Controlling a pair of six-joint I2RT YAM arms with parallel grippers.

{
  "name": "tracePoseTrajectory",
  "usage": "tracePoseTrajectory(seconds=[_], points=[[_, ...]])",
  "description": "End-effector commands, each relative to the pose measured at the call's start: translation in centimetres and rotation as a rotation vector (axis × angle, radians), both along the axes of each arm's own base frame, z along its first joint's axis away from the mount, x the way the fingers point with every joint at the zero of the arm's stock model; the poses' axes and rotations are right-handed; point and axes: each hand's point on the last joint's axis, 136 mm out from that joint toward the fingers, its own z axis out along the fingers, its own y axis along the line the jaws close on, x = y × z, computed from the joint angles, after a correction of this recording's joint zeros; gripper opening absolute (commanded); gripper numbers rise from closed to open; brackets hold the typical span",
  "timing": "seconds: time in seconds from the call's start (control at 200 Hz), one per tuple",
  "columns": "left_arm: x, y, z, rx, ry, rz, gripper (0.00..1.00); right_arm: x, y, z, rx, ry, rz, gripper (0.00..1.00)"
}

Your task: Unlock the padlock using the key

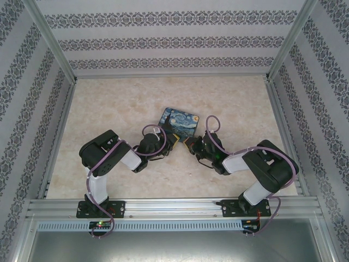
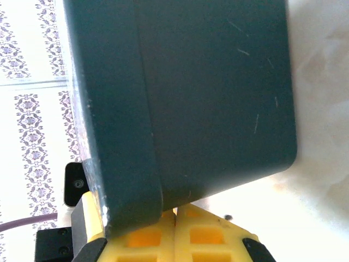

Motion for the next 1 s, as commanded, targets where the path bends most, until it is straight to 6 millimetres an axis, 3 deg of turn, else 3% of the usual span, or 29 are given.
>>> tracePoseTrajectory(seconds=[0.0, 0.6, 0.994], points=[[-0.3, -0.8, 1.4, -0.052, -0.05, -0.02, 0.0, 1.0, 0.8, 1.4, 0.035, -0.043, -0.011, 0.0], [-0.8, -1.1, 1.7, -0.065, -0.057, -0.038, 0.0, 2.0, 0.5, 0.5, 0.024, -0.04, -0.034, 0.0], [-1.2, -1.1, 1.2, -0.05, -0.052, -0.053, 0.0, 2.5, 0.5, 1.4, 0.036, -0.07, -0.024, 0.0]])
